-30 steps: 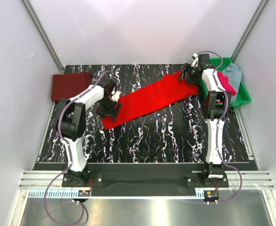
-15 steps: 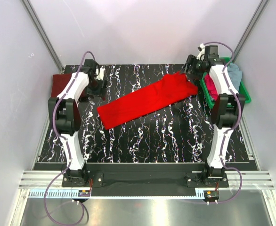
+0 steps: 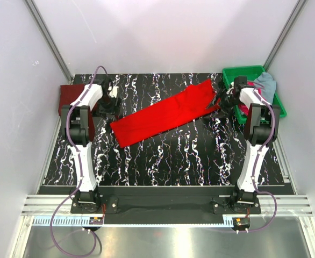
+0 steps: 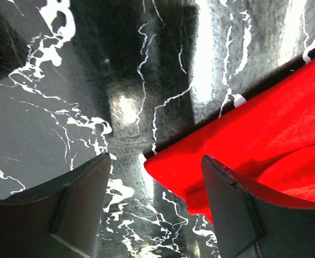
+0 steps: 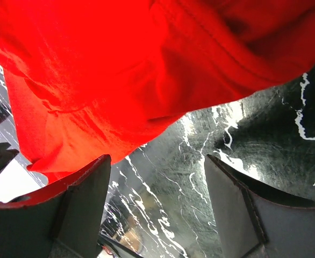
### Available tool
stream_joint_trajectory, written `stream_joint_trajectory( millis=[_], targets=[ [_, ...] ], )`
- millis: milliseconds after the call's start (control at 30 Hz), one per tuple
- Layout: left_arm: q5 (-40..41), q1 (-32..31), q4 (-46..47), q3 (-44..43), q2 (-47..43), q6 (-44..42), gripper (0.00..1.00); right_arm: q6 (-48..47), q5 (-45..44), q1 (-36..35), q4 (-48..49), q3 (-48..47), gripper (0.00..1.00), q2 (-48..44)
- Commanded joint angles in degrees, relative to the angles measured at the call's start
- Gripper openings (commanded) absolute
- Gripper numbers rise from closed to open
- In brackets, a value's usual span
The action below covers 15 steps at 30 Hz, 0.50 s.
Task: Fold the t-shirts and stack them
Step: Fold the tshirt
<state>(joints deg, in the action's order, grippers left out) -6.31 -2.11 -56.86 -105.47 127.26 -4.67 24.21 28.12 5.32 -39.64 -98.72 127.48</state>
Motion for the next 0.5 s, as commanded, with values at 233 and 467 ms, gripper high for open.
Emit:
stream_joint_trajectory(
  millis=[233,467],
  targets=[
    [-2.4,0.4,-0.6,0.2,-0.6,-0.8,0.64,1.4,-3.0,0.0,2.5,-7.5,0.76,5.2],
    [-3.4,0.7,-1.3,2.1,-0.4,-0.4,0.53,2.9,-4.2,0.0,3.0,-12.6,0.72,9.0]
  ],
)
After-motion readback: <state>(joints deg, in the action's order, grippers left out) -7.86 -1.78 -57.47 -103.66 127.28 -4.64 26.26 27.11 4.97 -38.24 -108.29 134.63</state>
